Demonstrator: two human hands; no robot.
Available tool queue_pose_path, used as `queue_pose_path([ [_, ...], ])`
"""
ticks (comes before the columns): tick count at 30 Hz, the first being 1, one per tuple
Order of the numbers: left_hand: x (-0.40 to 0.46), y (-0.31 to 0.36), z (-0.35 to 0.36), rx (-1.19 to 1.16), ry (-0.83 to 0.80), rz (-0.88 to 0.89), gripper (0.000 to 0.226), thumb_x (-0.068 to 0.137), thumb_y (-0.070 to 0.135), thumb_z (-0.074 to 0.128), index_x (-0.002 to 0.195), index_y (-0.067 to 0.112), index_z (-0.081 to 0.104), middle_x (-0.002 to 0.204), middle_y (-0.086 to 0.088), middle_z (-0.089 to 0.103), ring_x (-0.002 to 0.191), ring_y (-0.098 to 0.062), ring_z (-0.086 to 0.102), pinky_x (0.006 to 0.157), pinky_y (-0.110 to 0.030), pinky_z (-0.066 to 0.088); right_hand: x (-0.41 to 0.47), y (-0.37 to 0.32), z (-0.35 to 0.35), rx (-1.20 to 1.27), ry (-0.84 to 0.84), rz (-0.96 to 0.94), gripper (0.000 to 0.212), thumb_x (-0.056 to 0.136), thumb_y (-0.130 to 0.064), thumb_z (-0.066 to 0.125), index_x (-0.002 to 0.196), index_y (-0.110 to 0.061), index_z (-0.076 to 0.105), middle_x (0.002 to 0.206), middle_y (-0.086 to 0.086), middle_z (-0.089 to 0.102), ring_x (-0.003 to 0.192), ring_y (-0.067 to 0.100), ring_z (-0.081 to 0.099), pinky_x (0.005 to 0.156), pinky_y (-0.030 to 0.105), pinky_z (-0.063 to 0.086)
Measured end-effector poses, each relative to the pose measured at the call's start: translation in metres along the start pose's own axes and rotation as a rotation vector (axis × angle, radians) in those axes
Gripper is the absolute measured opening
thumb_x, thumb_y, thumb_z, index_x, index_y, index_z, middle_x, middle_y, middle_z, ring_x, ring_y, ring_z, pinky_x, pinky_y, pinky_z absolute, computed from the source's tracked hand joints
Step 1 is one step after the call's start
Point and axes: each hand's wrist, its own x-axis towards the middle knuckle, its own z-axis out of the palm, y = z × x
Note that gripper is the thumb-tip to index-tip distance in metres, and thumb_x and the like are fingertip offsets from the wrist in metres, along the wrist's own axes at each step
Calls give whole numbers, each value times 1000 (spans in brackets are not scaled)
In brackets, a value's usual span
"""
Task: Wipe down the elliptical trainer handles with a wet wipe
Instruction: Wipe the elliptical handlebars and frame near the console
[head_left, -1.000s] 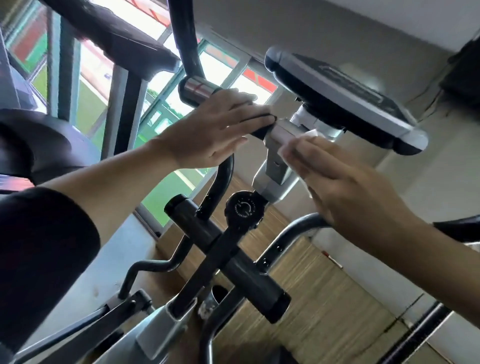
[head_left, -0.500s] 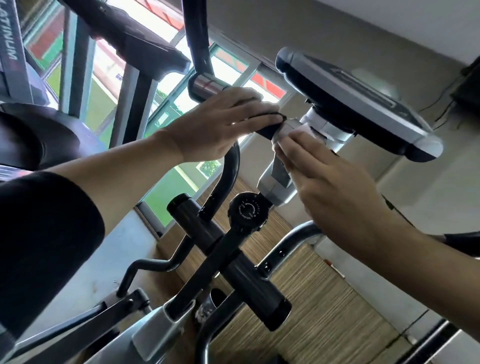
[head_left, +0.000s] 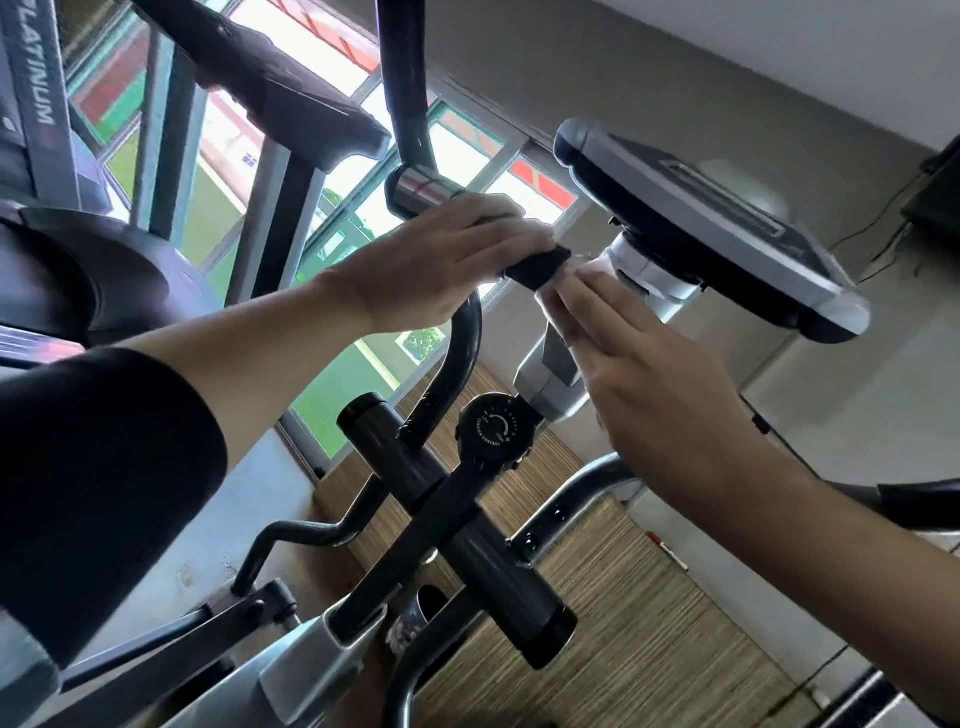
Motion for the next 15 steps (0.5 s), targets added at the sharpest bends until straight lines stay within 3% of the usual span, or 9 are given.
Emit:
queue_pose_path([
  [2,0,1,0,-3,5,-11,54,86,-5,60,138,-2,43,134,-16,53,122,-34,48,109,-39,36,-4,-1,-6,-51,-66,13,52,91,-7,41,142,0,36,146,13,38,135,28,35,93,43,51],
  [4,1,5,-2,-17,5,-35,52,86,-3,60,136,-1,45,132,-16,54,121,-32,48,112,-32,29,-6,-1,-12,-83,-70,3,65,79,3,65,139,2,40,138,14,45,127,30,44,77,41,58],
  [6,2,10,-9,-48,-15,-58,47,88,1,54,134,0,44,130,-17,55,120,-31,47,114,-28,23,-6,-1,-18,-7,2,53,68,70,4,76,133,0,50,129,14,53,117,30,53,75,39,59],
  [8,5,15,-18,-84,-59,-93,43,90,5,51,132,0,45,129,-17,55,120,-31,47,115,-24,20,-5,-1,-21,62,100,73,62,65,4,80,123,0,59,118,16,60,107,31,60,79,35,54],
  [12,12,26,-39,-159,-169,-223,48,85,9,64,130,2,48,128,-15,55,124,-28,46,113,-24,25,-4,2,-31,181,154,127,44,70,2,78,112,-1,66,107,13,66,98,28,63,84,25,41],
  [15,25,42,-55,-207,-273,-345,53,85,14,68,133,5,47,133,-13,51,129,-29,44,110,-39,37,-7,6,-39,371,106,207,34,85,-4,68,119,-2,62,111,13,64,102,24,59,90,30,52],
])
